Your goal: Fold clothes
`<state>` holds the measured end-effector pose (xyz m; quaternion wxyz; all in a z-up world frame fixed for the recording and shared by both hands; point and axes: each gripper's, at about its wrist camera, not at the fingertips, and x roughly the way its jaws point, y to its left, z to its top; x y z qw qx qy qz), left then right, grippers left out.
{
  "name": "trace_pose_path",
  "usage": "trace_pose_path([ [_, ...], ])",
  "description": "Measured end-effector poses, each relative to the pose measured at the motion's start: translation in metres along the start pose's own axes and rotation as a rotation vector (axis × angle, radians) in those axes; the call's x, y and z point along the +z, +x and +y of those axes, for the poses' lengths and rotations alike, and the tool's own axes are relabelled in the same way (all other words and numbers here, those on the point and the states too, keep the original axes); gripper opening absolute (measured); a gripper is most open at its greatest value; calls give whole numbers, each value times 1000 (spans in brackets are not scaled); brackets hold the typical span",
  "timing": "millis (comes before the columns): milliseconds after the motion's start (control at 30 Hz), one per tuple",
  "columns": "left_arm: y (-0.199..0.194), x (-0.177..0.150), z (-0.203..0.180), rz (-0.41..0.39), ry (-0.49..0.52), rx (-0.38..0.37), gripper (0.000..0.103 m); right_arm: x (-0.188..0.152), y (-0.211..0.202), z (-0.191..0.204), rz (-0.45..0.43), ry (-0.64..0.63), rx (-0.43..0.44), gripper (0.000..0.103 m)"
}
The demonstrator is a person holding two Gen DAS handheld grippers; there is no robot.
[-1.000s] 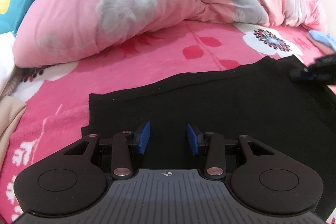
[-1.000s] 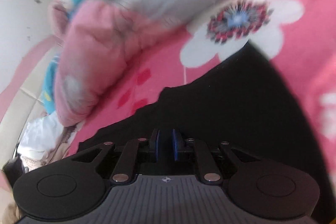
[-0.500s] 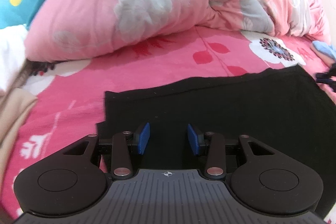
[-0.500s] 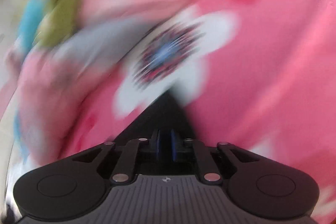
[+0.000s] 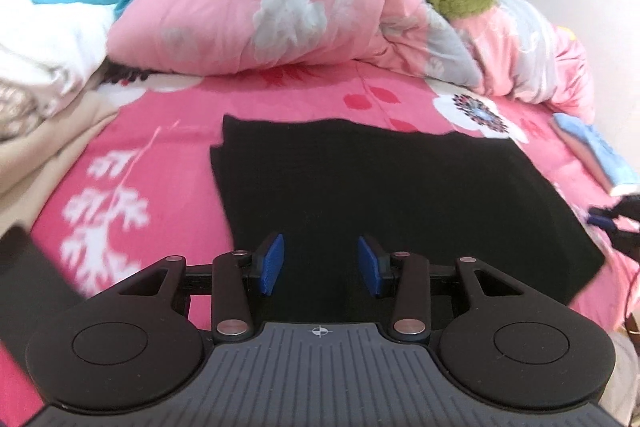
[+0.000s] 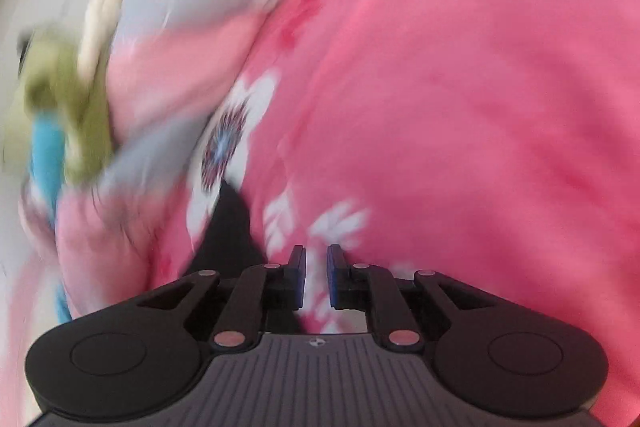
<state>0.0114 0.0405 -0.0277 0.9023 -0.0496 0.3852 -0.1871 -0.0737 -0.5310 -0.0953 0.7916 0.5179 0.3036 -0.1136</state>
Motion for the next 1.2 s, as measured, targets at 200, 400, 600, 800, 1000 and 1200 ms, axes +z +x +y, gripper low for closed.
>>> trace_pose_path([
  [200, -15, -23, 1, 9, -5, 18, 42, -17, -27, -1, -61, -34, -51, 12],
  [400, -30, -45, 2, 19, -10, 36, 42, -35, -54, -2, -122, -68, -102, 3],
  [600, -37, -59, 2, 10, -41, 62, 42, -113, -12, 80, 90, -430, 68, 5],
  [800, -34, -73, 6, 25, -27, 88, 42, -188, 12, 110, 282, -791, 82, 5],
  [1000, -33, -77, 10, 21, -20, 72, 42, -194, -25, 127, 327, -871, 82, 6],
  [1200, -35, -82, 4, 10, 11, 92, 42, -222, 33, 169, 198, -1010, 90, 6],
])
